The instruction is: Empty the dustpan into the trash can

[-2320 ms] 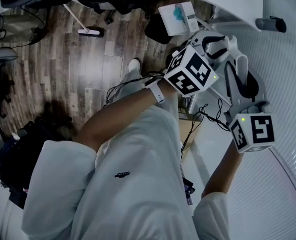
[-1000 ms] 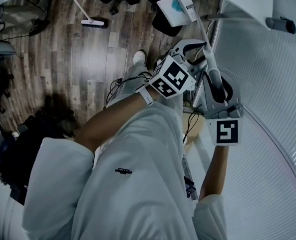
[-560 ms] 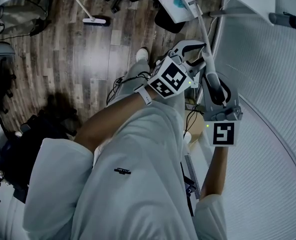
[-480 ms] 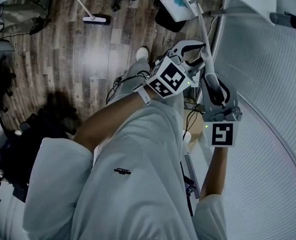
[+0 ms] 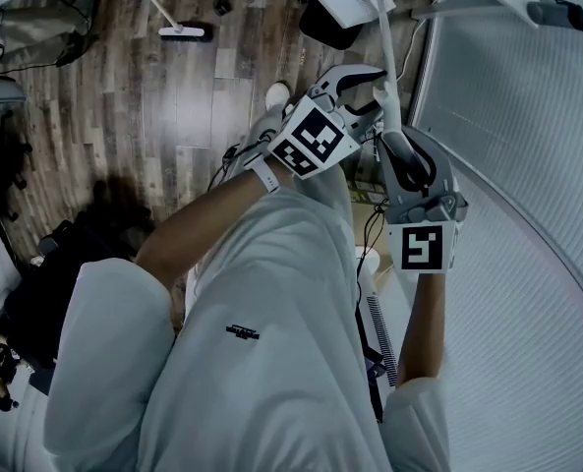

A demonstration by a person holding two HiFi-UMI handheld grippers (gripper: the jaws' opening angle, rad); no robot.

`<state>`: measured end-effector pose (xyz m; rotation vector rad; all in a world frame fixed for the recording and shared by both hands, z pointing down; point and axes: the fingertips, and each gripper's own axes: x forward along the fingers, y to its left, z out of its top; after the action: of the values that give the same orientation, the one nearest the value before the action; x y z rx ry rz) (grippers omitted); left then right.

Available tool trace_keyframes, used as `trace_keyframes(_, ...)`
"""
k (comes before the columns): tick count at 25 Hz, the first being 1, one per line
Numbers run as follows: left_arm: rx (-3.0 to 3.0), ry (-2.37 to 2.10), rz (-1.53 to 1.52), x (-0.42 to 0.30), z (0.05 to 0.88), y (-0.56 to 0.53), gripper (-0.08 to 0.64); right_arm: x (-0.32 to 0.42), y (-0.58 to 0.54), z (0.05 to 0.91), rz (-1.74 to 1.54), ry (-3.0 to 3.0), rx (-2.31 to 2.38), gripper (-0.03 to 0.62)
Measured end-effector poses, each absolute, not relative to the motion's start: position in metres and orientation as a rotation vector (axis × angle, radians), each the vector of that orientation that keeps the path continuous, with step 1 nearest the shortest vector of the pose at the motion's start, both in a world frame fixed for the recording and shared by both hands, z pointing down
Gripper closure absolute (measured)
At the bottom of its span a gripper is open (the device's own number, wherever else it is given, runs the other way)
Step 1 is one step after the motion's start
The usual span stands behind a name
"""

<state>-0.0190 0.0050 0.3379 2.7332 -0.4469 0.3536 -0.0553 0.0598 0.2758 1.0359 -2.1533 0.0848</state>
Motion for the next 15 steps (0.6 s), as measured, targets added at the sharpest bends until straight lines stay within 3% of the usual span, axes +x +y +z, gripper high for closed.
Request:
trace_keyframes(8,2.676,-0.488,0.387,-0.026,0.356,0.044,0.426,-0.063,0.103,0.293,0.1,-2.195,0.996,0.496)
trace_keyframes(11,2.625,-0.539,0.405,-0.037,0.369,0.057,0.554,-0.07,0.121,0.301,0.101,-2.195,0.958,0.502)
trace_keyframes(15,2.62,-0.576,0.43,-0.041,0.378,0.068,0.554,-0.072,0.134,0.312,0.085,-2.177,0.973,0.511)
